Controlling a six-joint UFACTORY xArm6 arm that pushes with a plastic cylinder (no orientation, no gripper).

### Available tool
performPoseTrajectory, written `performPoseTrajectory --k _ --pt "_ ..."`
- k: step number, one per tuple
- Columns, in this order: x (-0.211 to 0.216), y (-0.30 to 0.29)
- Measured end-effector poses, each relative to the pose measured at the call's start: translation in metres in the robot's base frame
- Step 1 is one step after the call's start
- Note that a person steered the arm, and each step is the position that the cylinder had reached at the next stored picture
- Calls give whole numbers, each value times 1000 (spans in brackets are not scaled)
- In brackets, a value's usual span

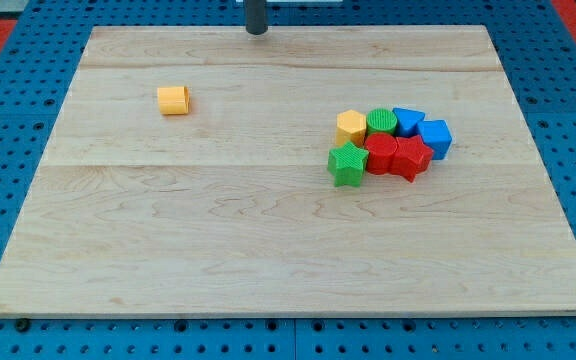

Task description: Push the yellow heart towards the bottom left side of the board

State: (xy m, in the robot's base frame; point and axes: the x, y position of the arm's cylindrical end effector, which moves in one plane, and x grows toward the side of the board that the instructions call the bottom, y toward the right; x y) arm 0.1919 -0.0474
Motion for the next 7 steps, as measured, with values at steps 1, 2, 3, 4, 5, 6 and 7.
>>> performPoseTrajectory --k 1,2,3,4,5,6,7 --pt "39 -32" --pt "91 -41" --pt "123 -62" --pt "115 -64" --pt "133 -112" --pt "170 -153" --pt "211 -149"
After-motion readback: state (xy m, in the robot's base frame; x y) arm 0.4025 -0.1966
